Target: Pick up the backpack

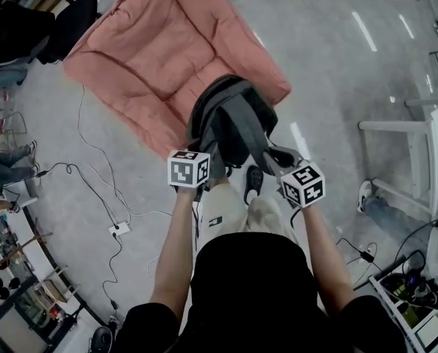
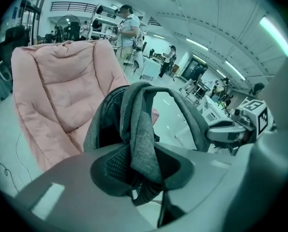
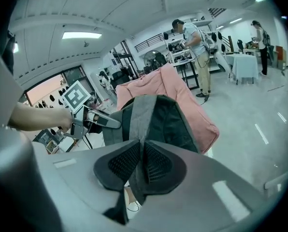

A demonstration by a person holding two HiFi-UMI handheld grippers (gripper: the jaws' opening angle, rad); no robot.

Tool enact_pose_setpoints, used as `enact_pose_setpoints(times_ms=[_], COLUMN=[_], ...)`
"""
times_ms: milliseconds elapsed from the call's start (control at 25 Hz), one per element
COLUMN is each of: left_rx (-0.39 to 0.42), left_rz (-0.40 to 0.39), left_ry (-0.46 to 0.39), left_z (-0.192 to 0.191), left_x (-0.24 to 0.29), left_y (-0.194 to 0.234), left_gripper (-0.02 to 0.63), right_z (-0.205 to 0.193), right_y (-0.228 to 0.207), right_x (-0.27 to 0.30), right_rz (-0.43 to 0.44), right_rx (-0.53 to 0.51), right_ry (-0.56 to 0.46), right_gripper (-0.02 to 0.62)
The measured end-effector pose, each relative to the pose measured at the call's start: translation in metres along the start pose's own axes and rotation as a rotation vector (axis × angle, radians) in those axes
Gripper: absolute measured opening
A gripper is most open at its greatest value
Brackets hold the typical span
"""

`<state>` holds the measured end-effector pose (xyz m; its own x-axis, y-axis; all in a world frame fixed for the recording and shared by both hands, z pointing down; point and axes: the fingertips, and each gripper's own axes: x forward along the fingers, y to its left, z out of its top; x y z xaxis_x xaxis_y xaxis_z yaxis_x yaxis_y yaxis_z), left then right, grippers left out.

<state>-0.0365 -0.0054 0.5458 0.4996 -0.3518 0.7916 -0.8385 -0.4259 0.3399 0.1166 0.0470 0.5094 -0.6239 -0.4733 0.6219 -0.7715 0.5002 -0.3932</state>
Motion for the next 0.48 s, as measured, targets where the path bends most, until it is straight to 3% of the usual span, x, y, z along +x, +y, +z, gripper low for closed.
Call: enact_pose_setpoints(times_ms=[280, 480], left_rx=[0.115, 0.164], left_rz=[0.063, 0.095], left_ry=[-0.025, -0.063], left_z=[0.008, 0.029], left_x=[-0.026, -0.060], left_y=[-0.021, -0.030], left_gripper=[0.096, 0.095], right_z=[0.004, 0.033], right_y=[0.007, 0.017], right_x=[-0.032, -0.050], right_rz=[0.012, 0.038], right_rx=[-0.002, -0.027], right_ry=[-0.082, -0.157], right_gripper=[0.040, 0.040])
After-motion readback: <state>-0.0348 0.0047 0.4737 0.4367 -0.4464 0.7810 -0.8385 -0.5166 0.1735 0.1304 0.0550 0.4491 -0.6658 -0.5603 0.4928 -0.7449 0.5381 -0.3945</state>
